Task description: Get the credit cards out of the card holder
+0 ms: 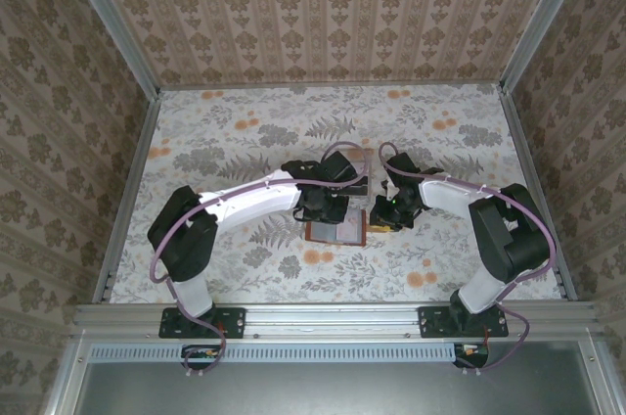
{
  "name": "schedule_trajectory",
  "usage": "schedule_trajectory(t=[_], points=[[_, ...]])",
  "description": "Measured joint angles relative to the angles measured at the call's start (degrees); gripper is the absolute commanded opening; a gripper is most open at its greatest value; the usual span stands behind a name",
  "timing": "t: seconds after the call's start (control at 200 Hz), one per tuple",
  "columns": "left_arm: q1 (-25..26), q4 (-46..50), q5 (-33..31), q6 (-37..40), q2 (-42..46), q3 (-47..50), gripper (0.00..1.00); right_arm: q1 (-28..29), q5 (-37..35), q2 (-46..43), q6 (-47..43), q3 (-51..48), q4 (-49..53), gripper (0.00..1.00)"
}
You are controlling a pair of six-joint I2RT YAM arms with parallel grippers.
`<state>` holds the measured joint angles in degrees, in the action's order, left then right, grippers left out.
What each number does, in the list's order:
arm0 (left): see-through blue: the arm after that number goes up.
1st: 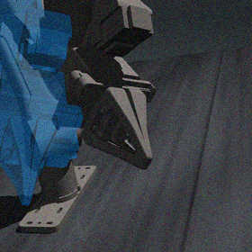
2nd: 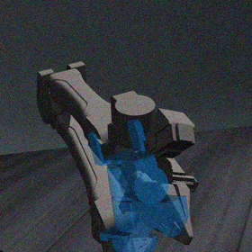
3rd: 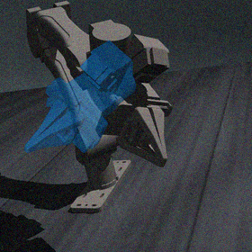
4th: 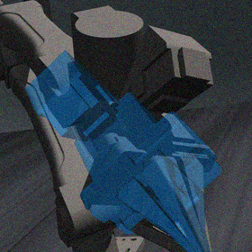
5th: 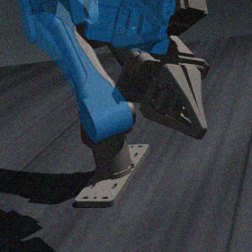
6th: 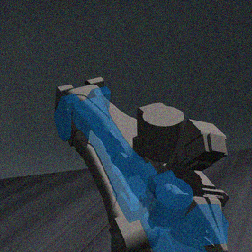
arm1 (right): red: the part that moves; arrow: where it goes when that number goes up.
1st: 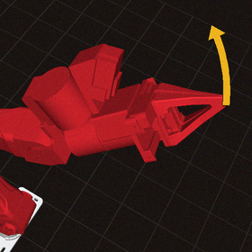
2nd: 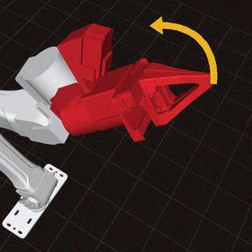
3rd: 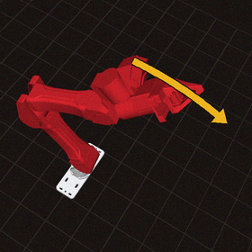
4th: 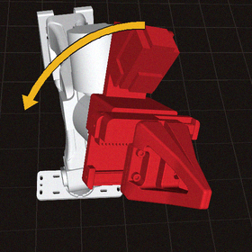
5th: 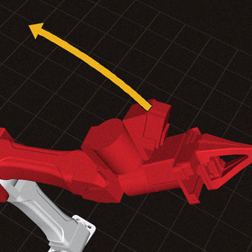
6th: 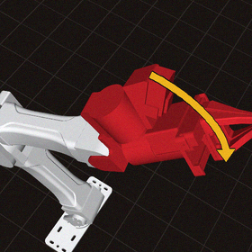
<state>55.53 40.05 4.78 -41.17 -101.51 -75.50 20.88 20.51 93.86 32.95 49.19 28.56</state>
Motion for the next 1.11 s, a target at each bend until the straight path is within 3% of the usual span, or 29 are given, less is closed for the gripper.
schedule_trajectory(t=[0.75, 0.965, 1.105], points=[[-0.8, 5.0, -8.0, 0.5, -2.4, 5.2, 0.0, 0.0, -0.8, 0.0, -0.2, 0.6, 1.9, 0.23], [-0.9, 5.1, -9.1, 1.0, -2.7, 6.1, 0.17, 0.0, -0.9, -0.9, -0.2, 0.9, 3.4, 0.24], [-1.5, 5.7, -9.7, 1.3, -2.3, 6.5, 0.22, 0.3, -1.0, -1.9, -0.2, 1.6, 4.1, 0.25]])
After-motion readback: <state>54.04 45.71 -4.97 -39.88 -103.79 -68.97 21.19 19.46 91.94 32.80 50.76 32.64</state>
